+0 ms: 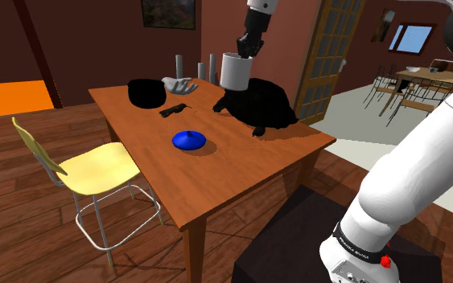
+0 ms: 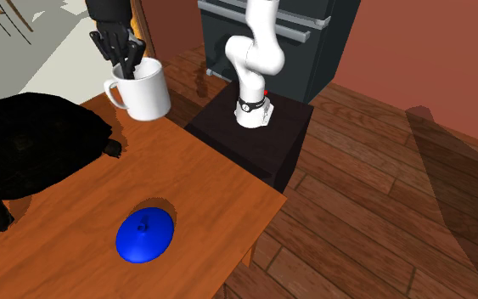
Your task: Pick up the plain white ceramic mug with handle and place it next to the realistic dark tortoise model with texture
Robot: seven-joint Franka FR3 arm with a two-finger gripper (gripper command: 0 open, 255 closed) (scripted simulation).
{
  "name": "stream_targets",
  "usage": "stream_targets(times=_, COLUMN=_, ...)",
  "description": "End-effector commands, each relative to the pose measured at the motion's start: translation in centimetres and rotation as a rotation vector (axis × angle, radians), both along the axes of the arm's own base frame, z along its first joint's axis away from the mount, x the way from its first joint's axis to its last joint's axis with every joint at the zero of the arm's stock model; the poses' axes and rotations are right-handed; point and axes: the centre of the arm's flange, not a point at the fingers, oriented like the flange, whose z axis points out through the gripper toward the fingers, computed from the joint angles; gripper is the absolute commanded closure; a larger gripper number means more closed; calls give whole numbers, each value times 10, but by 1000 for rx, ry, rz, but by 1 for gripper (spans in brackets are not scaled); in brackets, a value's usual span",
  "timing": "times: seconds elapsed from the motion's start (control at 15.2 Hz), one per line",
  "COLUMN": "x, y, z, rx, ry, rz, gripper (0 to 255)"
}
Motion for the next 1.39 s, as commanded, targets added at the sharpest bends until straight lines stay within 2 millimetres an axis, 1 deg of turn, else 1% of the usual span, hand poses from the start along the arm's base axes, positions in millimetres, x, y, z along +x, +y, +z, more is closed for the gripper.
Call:
stream_targets(times=0.0, x=-5, y=-26, z=-1, rx=0, ry=-1, rz=1, gripper=255)
stream_targets(times=1.32, x=-76, y=-281, z=-1, rx=0, ry=-1, rz=1, gripper=255)
